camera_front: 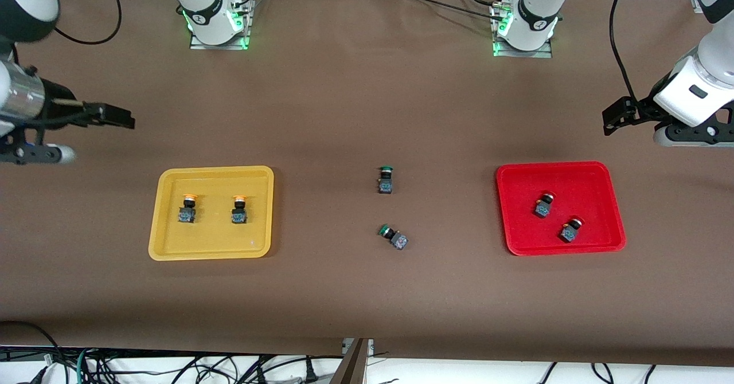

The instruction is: Place red and yellow buttons in trays

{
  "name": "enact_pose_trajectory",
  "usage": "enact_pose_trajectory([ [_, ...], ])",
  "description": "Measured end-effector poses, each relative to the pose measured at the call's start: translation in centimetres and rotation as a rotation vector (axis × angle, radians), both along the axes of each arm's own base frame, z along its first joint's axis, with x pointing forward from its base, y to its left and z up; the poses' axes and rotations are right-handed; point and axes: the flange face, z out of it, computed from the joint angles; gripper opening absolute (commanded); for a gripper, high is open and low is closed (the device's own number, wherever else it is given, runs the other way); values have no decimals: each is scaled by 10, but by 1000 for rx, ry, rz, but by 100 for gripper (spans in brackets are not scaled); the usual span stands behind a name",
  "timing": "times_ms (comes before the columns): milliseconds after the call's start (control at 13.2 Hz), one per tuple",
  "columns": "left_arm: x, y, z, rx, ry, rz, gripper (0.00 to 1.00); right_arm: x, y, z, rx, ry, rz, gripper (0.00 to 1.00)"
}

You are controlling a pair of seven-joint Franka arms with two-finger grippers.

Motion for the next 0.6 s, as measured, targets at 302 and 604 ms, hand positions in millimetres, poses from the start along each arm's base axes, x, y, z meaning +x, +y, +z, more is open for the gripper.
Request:
enact_pose_trajectory([
  [302, 0, 0, 0, 0, 1, -1, 100, -34, -17, 55, -14, -71, -4, 100],
  [604, 0, -2, 0, 0, 5, -41, 100, -51, -26, 61, -9, -75, -17, 100],
])
